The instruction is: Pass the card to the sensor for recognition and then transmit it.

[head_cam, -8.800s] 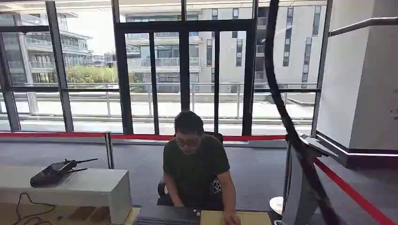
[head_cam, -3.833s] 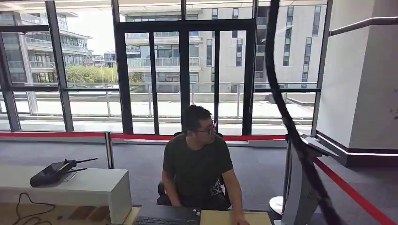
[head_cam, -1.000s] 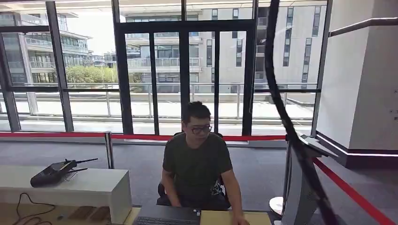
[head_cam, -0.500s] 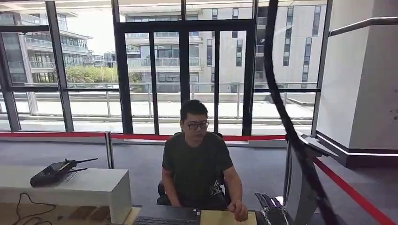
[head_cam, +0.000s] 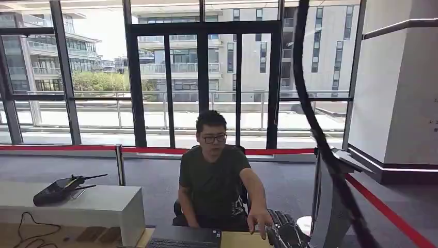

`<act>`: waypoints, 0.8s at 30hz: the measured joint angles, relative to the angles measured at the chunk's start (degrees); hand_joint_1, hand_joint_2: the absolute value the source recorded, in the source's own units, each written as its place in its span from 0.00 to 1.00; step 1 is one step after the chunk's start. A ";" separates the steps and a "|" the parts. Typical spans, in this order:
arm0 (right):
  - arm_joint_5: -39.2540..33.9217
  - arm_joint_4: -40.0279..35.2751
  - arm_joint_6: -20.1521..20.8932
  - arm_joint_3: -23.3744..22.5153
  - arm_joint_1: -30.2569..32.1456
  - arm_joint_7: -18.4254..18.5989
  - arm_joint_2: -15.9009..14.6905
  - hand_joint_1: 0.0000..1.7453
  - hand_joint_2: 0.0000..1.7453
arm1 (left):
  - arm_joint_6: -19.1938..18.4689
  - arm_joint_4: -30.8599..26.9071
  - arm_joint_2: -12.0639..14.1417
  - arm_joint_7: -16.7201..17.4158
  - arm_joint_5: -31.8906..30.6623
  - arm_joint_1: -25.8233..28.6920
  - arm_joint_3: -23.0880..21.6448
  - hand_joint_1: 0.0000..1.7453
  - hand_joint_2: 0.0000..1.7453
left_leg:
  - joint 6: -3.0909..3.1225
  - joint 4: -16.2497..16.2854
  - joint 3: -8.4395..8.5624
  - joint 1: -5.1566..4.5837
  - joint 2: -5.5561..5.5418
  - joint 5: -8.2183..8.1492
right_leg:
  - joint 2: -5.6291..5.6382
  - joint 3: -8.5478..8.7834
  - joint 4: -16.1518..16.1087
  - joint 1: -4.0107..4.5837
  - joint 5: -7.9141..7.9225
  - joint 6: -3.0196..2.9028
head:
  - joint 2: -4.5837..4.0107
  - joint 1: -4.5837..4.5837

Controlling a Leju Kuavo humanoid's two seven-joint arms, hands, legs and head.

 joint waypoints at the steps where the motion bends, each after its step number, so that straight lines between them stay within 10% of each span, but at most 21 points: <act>1: 0.00 0.53 -0.09 0.04 -0.02 0.00 0.18 1.00 1.00 | 0.02 0.00 -0.02 0.07 0.00 0.00 0.00 0.00 1.00 | 0.00 0.00 0.00 0.00 0.00 0.00 | 0.00 0.00 0.00 0.00 0.00 0.00 | 0.00 0.00; 11: 0.07 3.33 0.09 0.55 0.03 0.17 1.77 1.00 1.00 | 0.24 0.00 -0.09 -0.07 0.15 0.02 -0.02 0.00 1.00 | 0.00 0.00 0.00 0.00 0.00 0.00 | 0.00 -0.02 0.00 0.00 0.00 0.00 | 0.00 0.00; 12: 0.07 3.33 0.02 0.57 0.11 0.17 1.81 0.08 1.00 | 0.24 0.00 -0.11 -0.07 0.11 0.02 -0.02 0.00 1.00 | 0.00 0.00 0.00 0.00 0.00 0.00 | 0.00 -0.03 0.00 0.00 0.00 0.00 | 0.00 0.00; 13: 0.07 3.35 -0.07 0.61 0.18 0.17 1.86 0.00 1.00 | 0.24 0.00 -0.13 -0.09 0.09 0.02 -0.02 0.00 1.00 | 0.00 0.00 0.00 0.00 0.00 0.00 | 0.00 -0.03 0.00 0.00 0.00 0.00 | 0.00 0.00; 14: 0.11 3.35 -0.18 0.63 0.33 0.15 1.88 0.00 0.00 | 0.22 0.00 -0.15 -0.09 0.09 0.03 -0.02 0.00 1.00 | 0.00 0.00 0.00 0.00 0.00 0.00 | 0.00 -0.03 0.00 0.00 0.00 0.00 | 0.00 0.00; 24: 2.58 3.33 -0.26 0.61 2.11 -0.85 1.81 0.00 0.00 | 0.22 0.00 -0.42 0.44 0.07 0.04 -0.04 0.00 1.00 | 0.00 0.00 0.02 0.00 0.02 0.00 | 0.00 -0.04 0.00 0.00 0.00 0.00 | 0.00 0.00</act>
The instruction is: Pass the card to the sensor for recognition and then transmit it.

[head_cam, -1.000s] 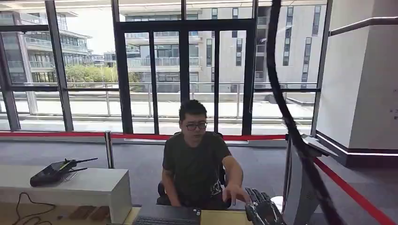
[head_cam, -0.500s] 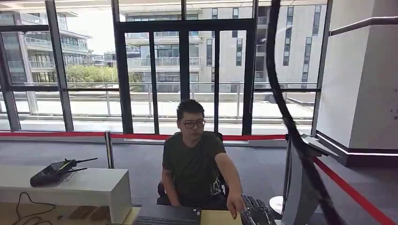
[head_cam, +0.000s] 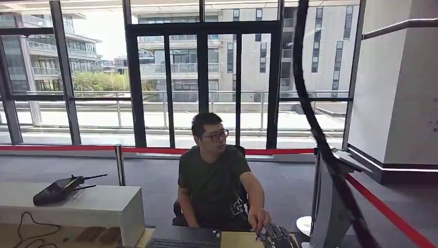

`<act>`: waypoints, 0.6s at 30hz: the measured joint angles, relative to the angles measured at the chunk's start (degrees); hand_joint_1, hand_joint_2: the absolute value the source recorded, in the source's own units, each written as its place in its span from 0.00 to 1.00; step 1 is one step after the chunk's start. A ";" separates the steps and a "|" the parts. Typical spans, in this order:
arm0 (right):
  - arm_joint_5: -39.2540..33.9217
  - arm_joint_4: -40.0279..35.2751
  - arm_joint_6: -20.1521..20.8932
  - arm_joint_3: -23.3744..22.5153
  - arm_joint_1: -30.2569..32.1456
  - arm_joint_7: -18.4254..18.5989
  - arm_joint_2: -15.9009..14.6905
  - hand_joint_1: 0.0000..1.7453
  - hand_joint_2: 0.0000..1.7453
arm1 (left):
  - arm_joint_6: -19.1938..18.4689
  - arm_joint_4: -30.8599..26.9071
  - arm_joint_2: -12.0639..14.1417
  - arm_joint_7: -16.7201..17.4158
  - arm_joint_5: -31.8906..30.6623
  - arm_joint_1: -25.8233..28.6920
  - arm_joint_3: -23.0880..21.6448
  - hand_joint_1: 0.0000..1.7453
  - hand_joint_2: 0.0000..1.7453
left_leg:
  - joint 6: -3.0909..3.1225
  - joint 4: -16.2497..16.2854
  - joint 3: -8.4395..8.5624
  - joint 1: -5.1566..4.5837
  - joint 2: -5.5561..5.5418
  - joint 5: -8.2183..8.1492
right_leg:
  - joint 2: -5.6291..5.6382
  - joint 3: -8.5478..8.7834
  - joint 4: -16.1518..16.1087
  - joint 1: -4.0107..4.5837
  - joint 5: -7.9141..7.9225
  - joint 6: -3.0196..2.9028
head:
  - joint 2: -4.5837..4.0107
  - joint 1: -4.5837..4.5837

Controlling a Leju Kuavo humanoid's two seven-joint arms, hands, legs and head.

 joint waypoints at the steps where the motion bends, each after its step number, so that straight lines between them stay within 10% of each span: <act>1: 0.20 -0.02 0.26 -0.04 0.10 0.00 -0.09 0.00 0.00 | 0.00 0.00 -0.02 0.02 -0.09 0.00 0.00 0.00 1.00 | 0.00 0.00 0.00 0.00 0.00 0.00 | 0.00 0.00 0.00 0.00 0.00 0.00 | 0.00 0.00; 18: -14.63 -17.25 -0.15 -4.66 12.15 1.99 -5.05 0.00 0.00 | 1.14 0.00 -0.13 0.72 2.25 0.11 0.02 0.00 1.00 | 0.00 0.00 0.02 0.00 0.01 -0.01 | 0.00 -0.01 -0.02 0.00 -0.01 -0.01 | 0.00 0.00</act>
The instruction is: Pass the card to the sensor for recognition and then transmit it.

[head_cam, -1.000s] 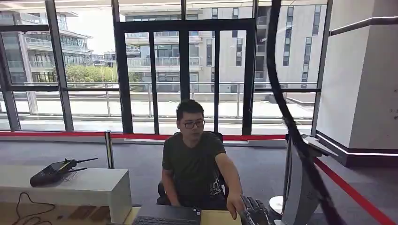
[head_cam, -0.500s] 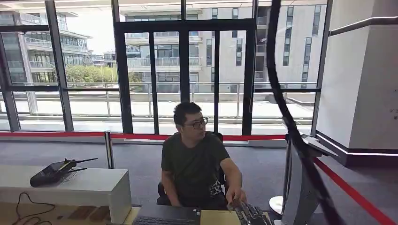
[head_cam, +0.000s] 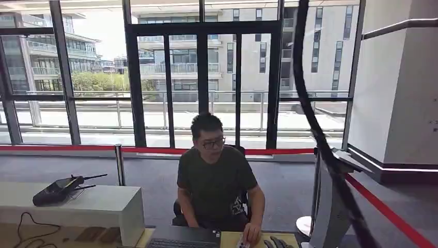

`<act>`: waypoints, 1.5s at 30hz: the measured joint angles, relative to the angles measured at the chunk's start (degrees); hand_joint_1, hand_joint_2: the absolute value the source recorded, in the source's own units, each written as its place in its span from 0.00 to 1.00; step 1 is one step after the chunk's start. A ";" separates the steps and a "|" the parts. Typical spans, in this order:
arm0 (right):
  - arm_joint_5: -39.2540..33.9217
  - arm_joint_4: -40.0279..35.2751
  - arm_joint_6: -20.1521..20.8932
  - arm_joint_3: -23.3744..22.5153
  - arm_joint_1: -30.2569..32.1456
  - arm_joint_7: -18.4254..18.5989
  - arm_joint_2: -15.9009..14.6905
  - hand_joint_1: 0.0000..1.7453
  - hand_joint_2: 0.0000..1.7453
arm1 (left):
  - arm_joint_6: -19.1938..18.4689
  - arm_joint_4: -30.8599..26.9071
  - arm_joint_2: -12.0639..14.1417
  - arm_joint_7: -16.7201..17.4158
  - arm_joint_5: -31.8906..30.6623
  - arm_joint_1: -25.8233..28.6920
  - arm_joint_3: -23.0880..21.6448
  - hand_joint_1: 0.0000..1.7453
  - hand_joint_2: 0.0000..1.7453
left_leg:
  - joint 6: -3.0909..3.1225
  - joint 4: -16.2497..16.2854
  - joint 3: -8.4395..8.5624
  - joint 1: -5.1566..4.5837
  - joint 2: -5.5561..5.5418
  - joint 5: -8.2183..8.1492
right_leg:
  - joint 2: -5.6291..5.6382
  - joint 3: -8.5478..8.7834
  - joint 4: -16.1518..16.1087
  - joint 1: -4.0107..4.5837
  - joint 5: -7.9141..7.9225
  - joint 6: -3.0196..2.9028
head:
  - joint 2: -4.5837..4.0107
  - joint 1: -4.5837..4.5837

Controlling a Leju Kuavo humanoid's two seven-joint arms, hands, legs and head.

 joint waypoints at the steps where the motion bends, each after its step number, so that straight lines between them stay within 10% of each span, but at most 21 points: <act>1: -1.49 -1.77 -0.39 -0.26 1.05 0.06 -0.70 0.00 0.00 | 0.20 0.00 0.00 0.00 0.31 0.01 0.00 0.00 1.00 | 0.00 0.00 0.00 0.00 0.00 0.00 | 0.00 0.00 0.00 0.00 0.00 0.00 | 0.00 0.02; 6: -5.51 -9.18 -2.01 -1.38 5.28 0.65 -4.20 0.00 0.00 | 1.33 0.00 -0.04 0.11 1.05 0.08 0.00 0.00 1.00 | 0.00 0.00 0.00 0.00 0.00 0.00 | 0.00 0.02 0.00 0.00 0.00 0.00 | 0.00 0.00; 7: -6.23 -10.58 -2.12 -1.40 5.98 0.74 -4.81 0.00 1.00 | 1.57 0.00 -0.04 0.13 1.20 0.09 0.00 0.00 1.00 | 0.00 0.00 0.00 0.00 0.00 0.00 | 0.00 0.02 0.00 0.00 0.00 0.00 | 0.00 0.02; 23: -1.94 -17.72 -5.05 3.54 10.86 3.15 -6.88 0.00 1.00 | 2.25 -0.02 -0.39 -1.03 1.07 0.10 0.00 0.00 1.00 | 0.00 -0.02 -0.04 0.01 0.02 0.00 | 0.03 0.02 0.00 0.01 -0.01 -0.02 | 0.00 -0.02; 45: 11.22 5.89 -9.44 7.67 6.64 3.52 -1.09 0.00 1.00 | 2.73 -0.02 -0.55 -0.09 1.22 -0.11 0.00 0.00 1.00 | 0.00 -0.02 -0.09 0.01 -0.02 0.00 | 0.02 0.00 0.02 0.01 -0.01 -0.02 | 0.00 0.00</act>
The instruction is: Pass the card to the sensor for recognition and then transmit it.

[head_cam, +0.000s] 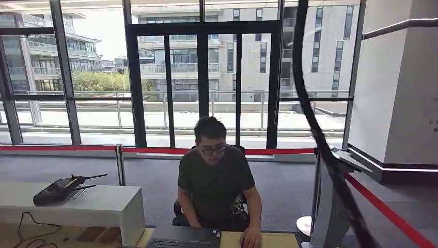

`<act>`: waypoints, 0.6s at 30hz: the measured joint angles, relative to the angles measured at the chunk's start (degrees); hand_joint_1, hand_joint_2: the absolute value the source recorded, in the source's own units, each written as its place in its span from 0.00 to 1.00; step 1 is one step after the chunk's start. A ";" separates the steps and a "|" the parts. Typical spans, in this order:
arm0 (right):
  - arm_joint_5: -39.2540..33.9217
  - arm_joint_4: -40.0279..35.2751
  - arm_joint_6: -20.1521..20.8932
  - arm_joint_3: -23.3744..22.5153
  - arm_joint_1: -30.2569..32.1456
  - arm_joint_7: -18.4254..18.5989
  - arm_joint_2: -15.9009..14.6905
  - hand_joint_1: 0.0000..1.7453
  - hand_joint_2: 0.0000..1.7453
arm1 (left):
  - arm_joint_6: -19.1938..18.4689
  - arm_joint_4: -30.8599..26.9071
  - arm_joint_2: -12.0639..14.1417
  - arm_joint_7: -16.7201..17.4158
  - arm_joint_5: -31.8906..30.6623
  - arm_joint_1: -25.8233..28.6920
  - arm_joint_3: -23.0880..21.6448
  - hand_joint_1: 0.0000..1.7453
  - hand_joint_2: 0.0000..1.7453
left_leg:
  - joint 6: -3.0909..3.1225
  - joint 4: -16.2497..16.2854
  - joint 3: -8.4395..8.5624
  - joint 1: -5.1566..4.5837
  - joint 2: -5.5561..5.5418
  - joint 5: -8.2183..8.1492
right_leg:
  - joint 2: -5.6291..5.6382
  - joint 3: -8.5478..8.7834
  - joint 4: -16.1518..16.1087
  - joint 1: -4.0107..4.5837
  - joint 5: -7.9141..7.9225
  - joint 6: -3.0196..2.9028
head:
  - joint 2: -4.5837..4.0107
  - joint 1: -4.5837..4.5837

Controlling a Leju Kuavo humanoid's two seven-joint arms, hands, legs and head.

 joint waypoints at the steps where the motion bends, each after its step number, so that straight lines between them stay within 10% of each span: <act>1: 0.17 0.72 0.00 0.00 -0.21 -0.04 0.22 0.00 1.00 | 0.00 0.00 0.00 0.00 0.00 0.00 0.00 0.00 1.00 | 0.00 0.00 0.01 0.00 0.01 0.00 | 0.00 0.00 0.00 0.00 0.00 0.00 | 0.00 0.00; 18: 2.32 10.77 -0.20 -0.11 -1.95 -1.64 4.11 0.00 1.00 | 0.52 0.02 0.04 0.35 0.48 0.00 0.00 0.00 1.00 | 0.00 0.00 0.01 0.00 0.01 0.00 | 0.00 -0.01 0.00 0.00 0.00 0.00 | 0.00 0.00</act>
